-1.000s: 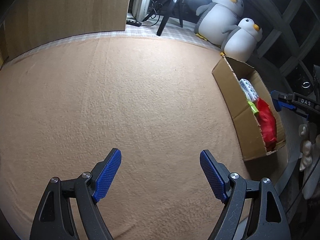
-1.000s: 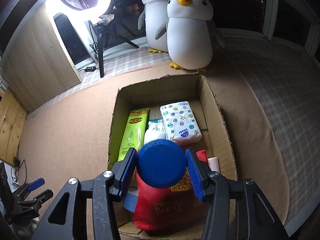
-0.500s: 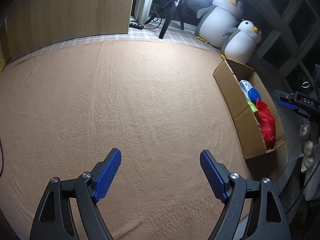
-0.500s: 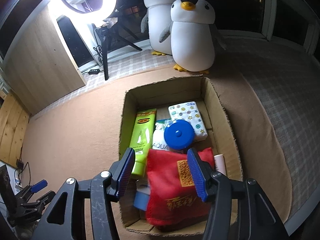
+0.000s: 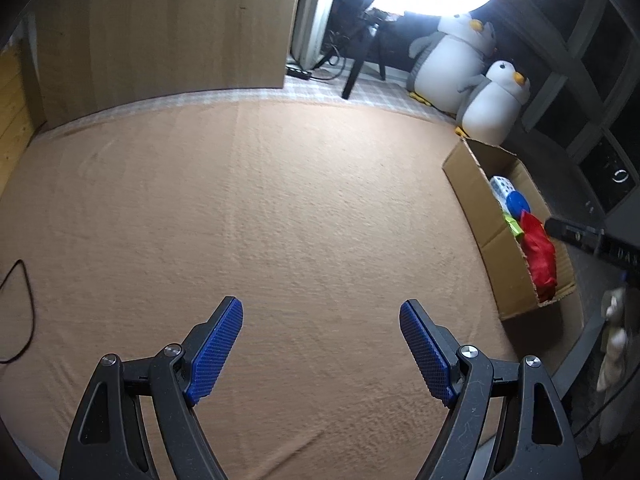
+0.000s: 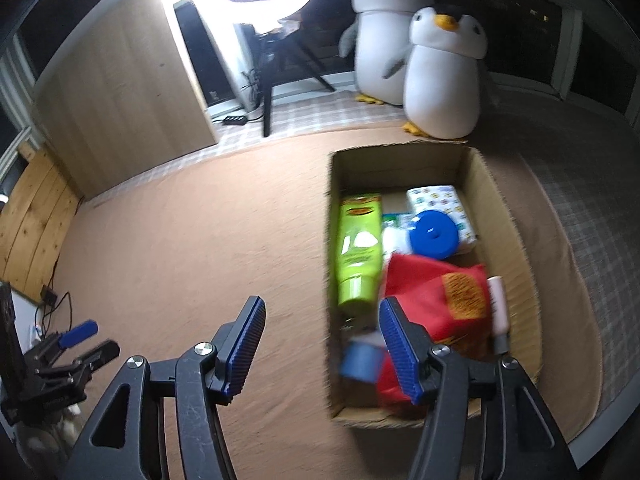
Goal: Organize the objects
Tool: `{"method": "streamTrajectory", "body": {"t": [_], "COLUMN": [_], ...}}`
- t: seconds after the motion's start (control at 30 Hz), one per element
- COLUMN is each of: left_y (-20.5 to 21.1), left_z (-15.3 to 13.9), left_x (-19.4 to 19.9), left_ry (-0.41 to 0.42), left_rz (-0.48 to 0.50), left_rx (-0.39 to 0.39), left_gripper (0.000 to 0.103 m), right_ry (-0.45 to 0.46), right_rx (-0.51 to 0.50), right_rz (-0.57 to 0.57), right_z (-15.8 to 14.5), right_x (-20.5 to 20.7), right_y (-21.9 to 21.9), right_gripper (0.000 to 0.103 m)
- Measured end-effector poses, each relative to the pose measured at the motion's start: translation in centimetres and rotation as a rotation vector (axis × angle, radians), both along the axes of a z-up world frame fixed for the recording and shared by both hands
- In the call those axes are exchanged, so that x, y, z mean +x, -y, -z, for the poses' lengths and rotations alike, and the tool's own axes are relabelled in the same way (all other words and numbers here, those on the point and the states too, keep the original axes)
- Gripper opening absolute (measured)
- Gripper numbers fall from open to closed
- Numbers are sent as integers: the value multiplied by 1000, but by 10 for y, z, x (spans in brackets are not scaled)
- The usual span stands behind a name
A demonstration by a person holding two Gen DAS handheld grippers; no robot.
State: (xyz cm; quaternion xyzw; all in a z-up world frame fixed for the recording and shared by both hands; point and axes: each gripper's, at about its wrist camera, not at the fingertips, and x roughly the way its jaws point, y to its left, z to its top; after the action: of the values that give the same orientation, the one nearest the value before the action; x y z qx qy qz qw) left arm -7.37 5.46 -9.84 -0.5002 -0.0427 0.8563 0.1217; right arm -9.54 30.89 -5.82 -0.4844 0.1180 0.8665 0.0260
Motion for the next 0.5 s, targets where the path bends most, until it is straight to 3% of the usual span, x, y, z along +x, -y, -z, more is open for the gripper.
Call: {"method": "streamTrajectory", "body": {"t": [0.5], "left_y": [34], "left_z": [-38], "left_x": [22], "left_ry": [-97], "left_rz": [-56], "left_rx": [-74], "left_gripper": [92], "right_ry": [-7], "right_rx": [-35], "right_rz": [-89], "right_z": [6], "right_x": [22], "right_y": [85], "right_gripper": [59]}}
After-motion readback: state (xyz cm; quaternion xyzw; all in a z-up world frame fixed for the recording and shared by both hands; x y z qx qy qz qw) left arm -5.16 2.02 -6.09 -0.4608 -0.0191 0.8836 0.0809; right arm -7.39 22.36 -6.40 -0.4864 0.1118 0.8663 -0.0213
